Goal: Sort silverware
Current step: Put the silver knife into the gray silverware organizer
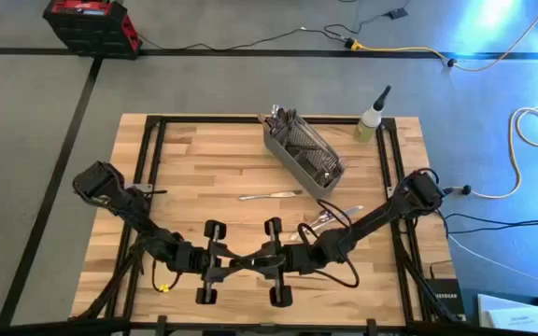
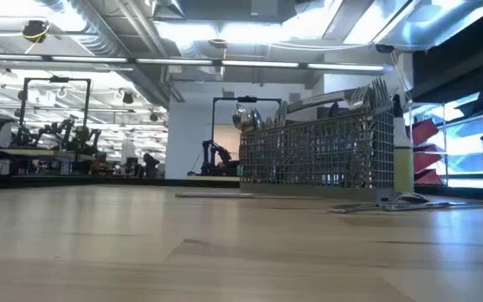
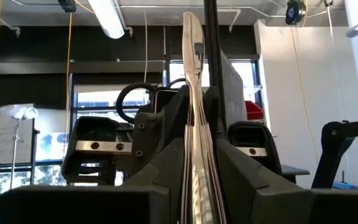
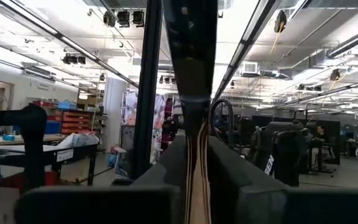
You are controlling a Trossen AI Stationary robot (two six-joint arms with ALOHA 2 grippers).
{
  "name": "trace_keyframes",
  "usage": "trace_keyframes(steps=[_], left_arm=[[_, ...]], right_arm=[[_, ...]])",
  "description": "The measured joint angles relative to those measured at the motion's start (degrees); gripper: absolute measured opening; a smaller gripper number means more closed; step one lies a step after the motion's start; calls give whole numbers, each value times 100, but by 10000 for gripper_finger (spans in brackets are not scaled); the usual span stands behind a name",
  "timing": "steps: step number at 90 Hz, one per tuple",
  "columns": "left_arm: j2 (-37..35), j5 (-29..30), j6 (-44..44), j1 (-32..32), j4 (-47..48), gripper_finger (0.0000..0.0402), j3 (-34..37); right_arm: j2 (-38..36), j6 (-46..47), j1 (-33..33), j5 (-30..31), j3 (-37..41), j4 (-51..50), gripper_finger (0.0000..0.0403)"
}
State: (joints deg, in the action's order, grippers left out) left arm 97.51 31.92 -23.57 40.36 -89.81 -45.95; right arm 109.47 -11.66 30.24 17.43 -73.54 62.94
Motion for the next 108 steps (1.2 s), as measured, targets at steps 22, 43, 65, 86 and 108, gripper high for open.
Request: trace_keyframes(steps=[22,43,65,86,108], left_arm=[[0,26,-24,2,3,63,0],[0,31,-42,2,51,63,0],[0,83,-157,2,94,82,0],[0,118,-173,-2,81,148,0],[0,136,-63,17,56,213,0]], right_arm=[[0,33,0,-2,0,-14,21],[-2,46,4,-4,0,-46,21],[-2,111,4,-4,0,-63,21],[-2,112,7,-13,0,-103,20],[-2,109,17,-48,0,-199,20]])
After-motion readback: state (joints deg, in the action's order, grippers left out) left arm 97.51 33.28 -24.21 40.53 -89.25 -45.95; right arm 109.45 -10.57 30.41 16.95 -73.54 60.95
